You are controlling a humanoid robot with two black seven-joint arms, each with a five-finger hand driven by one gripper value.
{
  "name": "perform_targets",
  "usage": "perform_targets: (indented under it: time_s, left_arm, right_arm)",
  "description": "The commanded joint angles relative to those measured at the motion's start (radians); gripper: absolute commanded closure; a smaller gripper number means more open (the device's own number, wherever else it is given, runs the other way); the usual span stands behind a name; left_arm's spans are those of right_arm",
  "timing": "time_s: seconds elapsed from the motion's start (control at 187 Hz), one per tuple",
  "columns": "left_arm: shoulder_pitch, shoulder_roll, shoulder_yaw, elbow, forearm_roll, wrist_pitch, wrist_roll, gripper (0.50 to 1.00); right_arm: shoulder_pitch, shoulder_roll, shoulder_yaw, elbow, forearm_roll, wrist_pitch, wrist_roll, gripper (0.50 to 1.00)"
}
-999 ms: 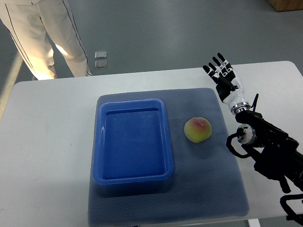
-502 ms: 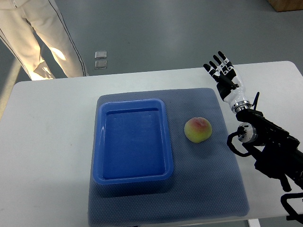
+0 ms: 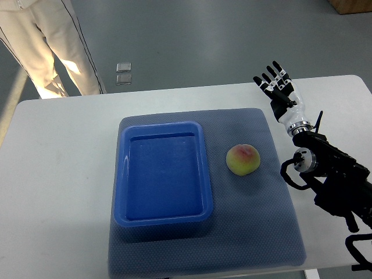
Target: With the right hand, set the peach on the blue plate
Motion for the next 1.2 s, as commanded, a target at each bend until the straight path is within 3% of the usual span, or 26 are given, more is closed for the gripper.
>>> perform_targets:
  time_s: [0.0, 0.631, 1.005, 1.197]
  left_arm:
    - [0.000, 0.000, 0.000, 0.000, 0.000, 0.000, 0.001, 0.500]
    - [0.000, 0.000, 0.000, 0.000, 0.000, 0.000, 0.001, 0.500]
    - [0.000, 0.000, 0.000, 0.000, 0.000, 0.000, 0.000, 0.500]
    - [0.000, 0.000, 0.000, 0.000, 0.000, 0.000, 0.000, 0.500]
  right_arm:
    - [0.017, -0.001, 0.000, -0.003, 0.000, 0.000, 0.000, 0.570]
    - [0.049, -0.019, -0.020, 0.008, -0.025, 0.004, 0.000, 0.570]
    - [0.064, -0.085, -0.020, 0.073, -0.173, -0.012, -0.008, 0.570]
    - [0.063, -0.101, -0.039, 0.106, -0.385, -0.014, -0.011, 0.570]
